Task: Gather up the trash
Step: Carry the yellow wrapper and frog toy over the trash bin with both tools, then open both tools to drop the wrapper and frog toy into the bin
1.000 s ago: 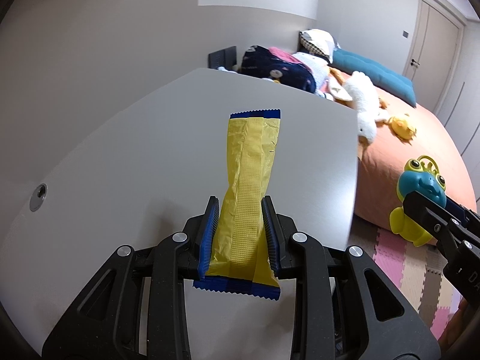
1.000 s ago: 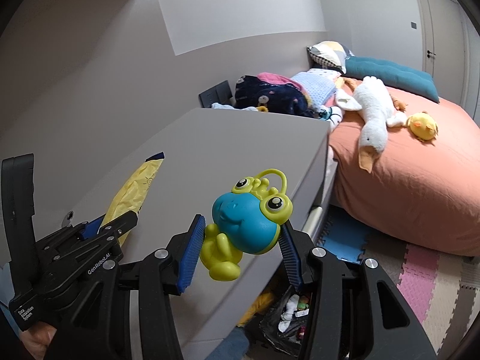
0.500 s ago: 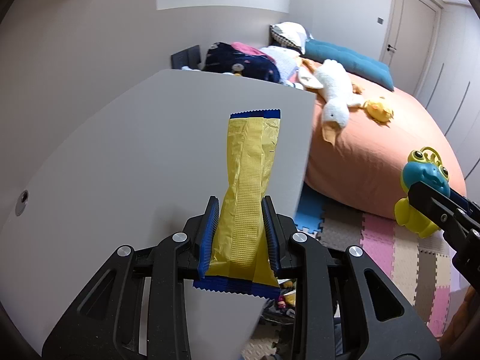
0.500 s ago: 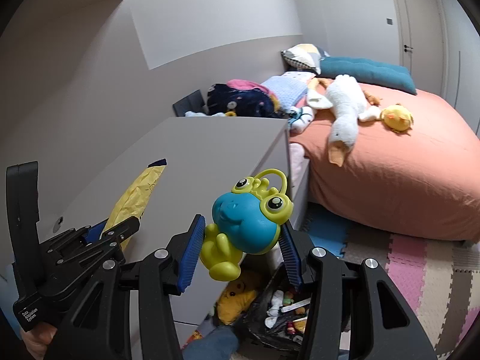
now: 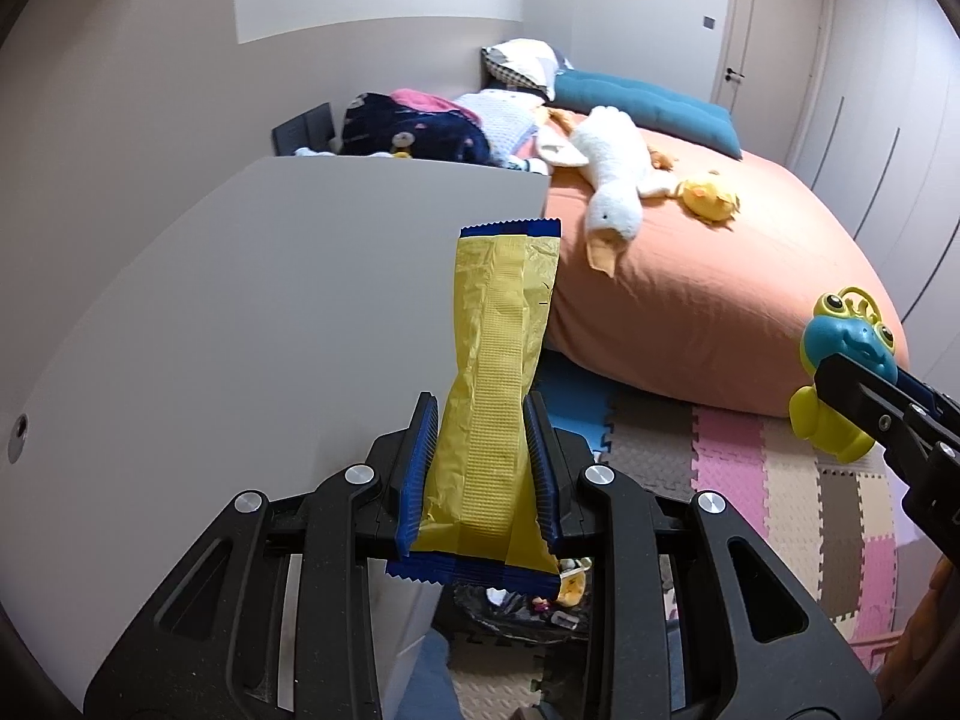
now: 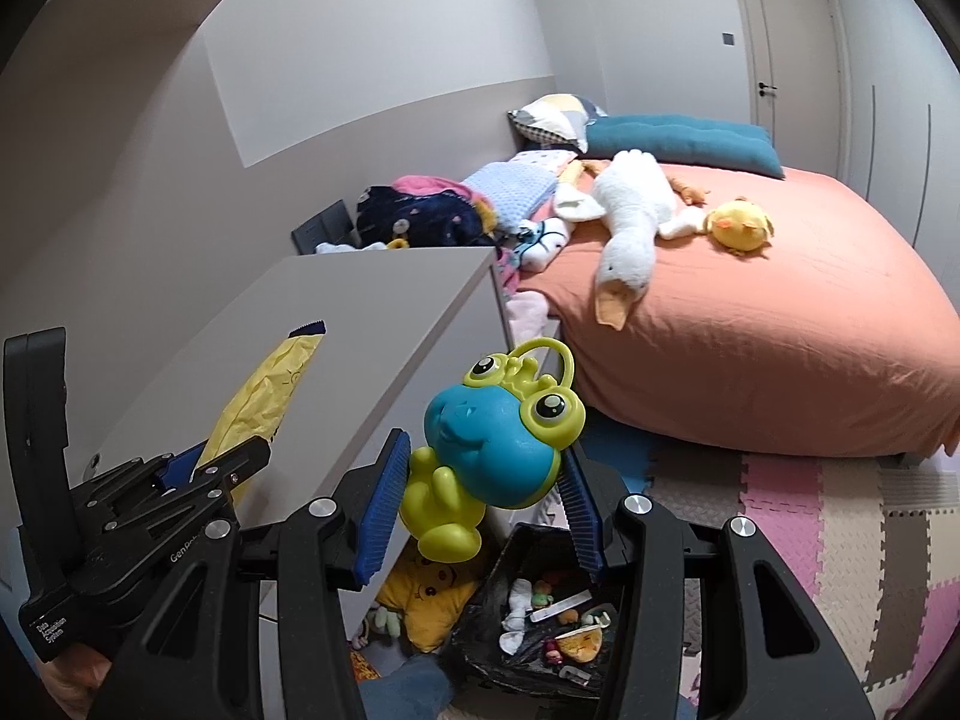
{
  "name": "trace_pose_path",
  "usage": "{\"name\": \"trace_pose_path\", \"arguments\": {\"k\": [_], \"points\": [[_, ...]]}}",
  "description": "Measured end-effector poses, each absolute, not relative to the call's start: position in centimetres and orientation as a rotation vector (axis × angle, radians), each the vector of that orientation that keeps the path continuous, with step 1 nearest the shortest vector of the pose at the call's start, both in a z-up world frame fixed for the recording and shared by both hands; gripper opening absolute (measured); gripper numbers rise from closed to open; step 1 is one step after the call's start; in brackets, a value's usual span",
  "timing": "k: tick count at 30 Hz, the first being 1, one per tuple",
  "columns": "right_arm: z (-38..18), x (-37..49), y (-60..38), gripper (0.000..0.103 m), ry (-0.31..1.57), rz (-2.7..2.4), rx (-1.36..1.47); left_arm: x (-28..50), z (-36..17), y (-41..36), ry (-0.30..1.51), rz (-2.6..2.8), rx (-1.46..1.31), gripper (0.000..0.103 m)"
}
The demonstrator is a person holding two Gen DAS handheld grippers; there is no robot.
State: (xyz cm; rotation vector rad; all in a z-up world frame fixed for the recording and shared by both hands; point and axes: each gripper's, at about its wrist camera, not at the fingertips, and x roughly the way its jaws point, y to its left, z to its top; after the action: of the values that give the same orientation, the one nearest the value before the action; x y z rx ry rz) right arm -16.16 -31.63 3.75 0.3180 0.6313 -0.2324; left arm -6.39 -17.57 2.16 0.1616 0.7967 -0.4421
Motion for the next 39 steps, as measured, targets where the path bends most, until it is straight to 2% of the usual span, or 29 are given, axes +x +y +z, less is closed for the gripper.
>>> {"name": "trace_pose_path", "arguments": {"k": [19,36,37,38,39], "points": [[2.3,-19.0,-35.7,0.050,0.641,-0.356,0.357,-8.0,1.1,-23.0,0.811,-0.571,0.241,0.029],[0.7,-17.6,-37.5,0.051,0.683,-0.385,0.384,-7.1,-0.8,-25.3,0.864,-0.619,0.284,0.030],[0.6,-17.4,-37.6,0.051,0.692,-0.383,0.384,-6.9,-0.9,-25.3,0.872,-0.616,0.291,0.031],[0.6,-17.2,-37.6,0.051,0.701,-0.385,0.381,-6.9,-1.0,-25.4,0.879,-0.611,0.302,0.049],[0.6,-17.0,-37.7,0.062,0.707,-0.394,0.380,-6.8,-1.0,-25.4,0.882,-0.596,0.312,0.067]]}}
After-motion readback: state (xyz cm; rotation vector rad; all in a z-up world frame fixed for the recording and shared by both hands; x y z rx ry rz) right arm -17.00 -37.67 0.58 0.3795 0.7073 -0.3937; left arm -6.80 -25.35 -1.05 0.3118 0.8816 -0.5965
